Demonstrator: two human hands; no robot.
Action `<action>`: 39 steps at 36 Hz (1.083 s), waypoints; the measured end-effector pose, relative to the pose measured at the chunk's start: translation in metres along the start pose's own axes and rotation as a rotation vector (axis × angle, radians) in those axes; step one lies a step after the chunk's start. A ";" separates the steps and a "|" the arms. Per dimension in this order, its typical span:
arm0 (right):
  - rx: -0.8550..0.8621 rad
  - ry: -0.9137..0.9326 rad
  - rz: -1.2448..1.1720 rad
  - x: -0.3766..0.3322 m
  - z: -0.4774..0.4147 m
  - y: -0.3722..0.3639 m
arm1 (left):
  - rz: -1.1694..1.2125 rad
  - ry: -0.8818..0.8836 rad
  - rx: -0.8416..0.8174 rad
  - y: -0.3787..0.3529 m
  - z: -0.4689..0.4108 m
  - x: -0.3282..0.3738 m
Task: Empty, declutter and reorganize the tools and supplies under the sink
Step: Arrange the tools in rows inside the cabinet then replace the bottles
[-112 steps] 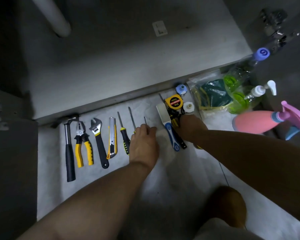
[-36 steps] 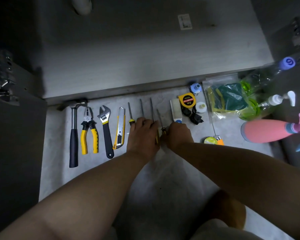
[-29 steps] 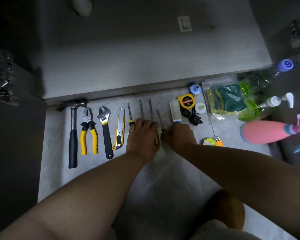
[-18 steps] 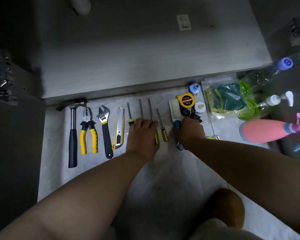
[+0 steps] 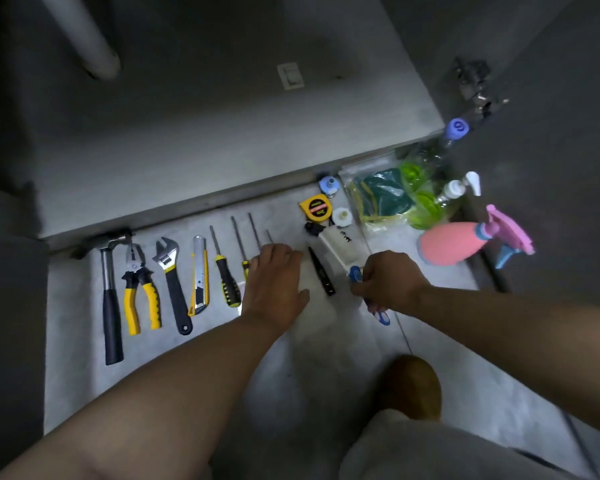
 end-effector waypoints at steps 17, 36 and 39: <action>0.233 -0.367 0.127 0.183 0.025 -0.012 | 0.039 -0.078 -0.400 -0.047 0.012 0.082; 0.372 -0.014 -0.175 0.091 -0.021 -0.044 | 0.221 0.009 -0.260 -0.069 -0.012 0.084; 0.378 -0.048 -0.183 0.093 -0.031 -0.042 | 0.249 0.014 -0.266 -0.070 -0.012 0.089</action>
Point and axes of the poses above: each hand's wrist, its own z-axis away from the middle knuckle, its own y-axis out of the back of the hand, x = y × z, the point moved 7 cm from there along -z, towards the middle knuckle, and after that the axes turned 5 degrees about x, right-handed, at the moved point
